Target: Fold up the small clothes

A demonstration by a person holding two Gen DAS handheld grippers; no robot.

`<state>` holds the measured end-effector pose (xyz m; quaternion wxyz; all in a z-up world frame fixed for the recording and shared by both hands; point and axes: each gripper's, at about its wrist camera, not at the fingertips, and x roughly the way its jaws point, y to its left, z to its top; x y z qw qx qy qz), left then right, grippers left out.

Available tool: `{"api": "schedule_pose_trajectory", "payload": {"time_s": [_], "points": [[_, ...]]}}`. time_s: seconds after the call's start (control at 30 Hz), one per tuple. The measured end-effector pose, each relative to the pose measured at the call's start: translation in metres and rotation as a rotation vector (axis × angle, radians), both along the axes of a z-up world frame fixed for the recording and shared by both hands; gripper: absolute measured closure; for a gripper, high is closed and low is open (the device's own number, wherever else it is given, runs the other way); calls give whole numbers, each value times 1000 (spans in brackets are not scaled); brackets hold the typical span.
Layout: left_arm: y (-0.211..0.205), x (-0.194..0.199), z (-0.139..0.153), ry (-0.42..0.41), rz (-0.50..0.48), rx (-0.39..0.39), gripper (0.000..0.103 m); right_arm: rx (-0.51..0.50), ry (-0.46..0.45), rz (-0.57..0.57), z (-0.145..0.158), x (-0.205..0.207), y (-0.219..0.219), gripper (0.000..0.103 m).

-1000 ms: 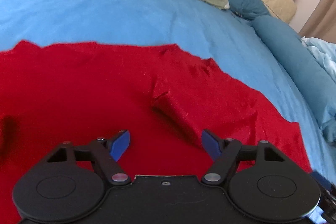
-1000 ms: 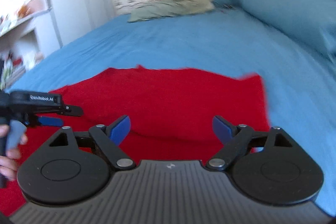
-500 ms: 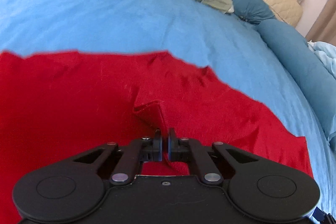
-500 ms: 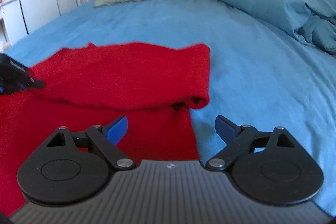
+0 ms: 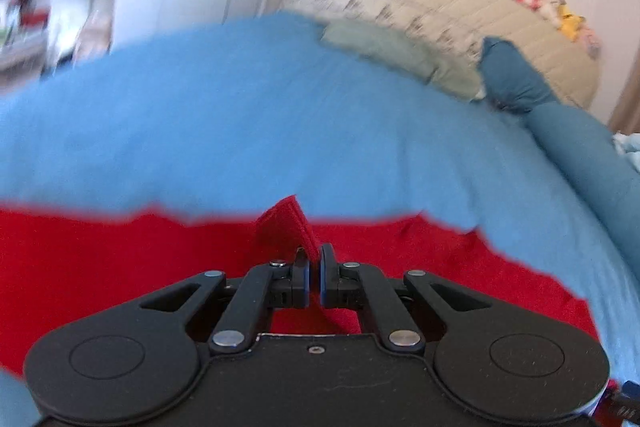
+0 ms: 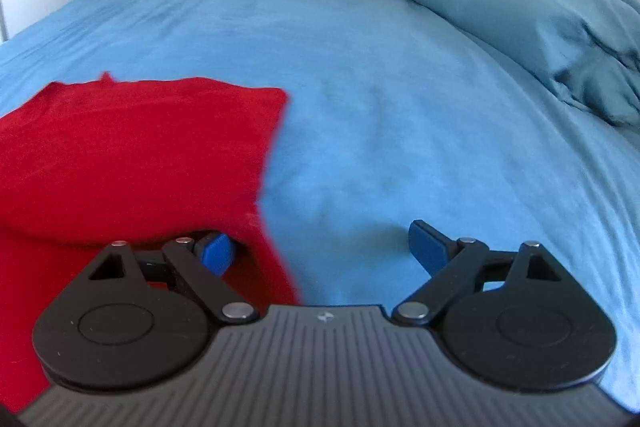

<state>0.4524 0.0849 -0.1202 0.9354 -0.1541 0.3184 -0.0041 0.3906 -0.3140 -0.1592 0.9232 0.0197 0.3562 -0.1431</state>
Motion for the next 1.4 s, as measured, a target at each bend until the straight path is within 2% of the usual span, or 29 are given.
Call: {"api": "schedule_pose_trajectory", "payload": {"time_s": [0.1,0.23,0.3,0.37,0.43,0.5,0.57,0.6,0.63,0.73,0.83,0.93,0.97,1.0,1.1,1.17,1.23,1.3,1.4], "points": [[13,-15,-19,27,5,-28,98,15,-4,16,-2,-8,-15,0],[13,-30,-29,50,-21,-3,97,0,-3,53,-2,-10,-21,0],[12,-38,-26,53,-29,47,89,-16,1,73,-1,-10,-21,0],[12,-48,-22,72,-38,108,78,-20,9,98,0,-9,-23,0],[14,-54,-17,100,-49,150,74,-10,26,121,3,-11,-24,0],[18,-67,-6,94,-41,188,54,-12,49,141,10,-16,-25,0],[17,-76,9,37,-44,229,11,-28,36,180,25,-25,-20,0],[13,-77,15,8,-43,251,3,-28,13,217,33,-28,-14,0],[7,-77,22,-27,-53,268,0,-15,-18,256,42,-30,-7,0],[-17,-54,24,-41,-118,248,0,68,-79,374,53,-18,25,0],[-34,-31,4,11,-153,217,0,81,-75,432,35,8,56,0],[-34,-21,-19,72,-179,160,0,101,10,400,4,25,54,0],[-32,-20,-25,92,-183,145,0,110,7,392,-3,22,48,0],[-30,-21,-28,91,-187,147,0,123,-30,391,-5,15,42,0],[-32,-23,-22,73,-204,162,0,157,-63,371,4,10,35,0],[-32,-23,-21,68,-209,161,0,172,-138,390,17,15,38,0],[-31,-22,-25,79,-212,155,0,193,-164,392,23,38,45,0],[-29,-27,-26,77,-222,165,0,230,-142,381,21,69,51,0],[-32,-30,-26,78,-238,189,0,320,-96,252,4,108,37,0]]}}
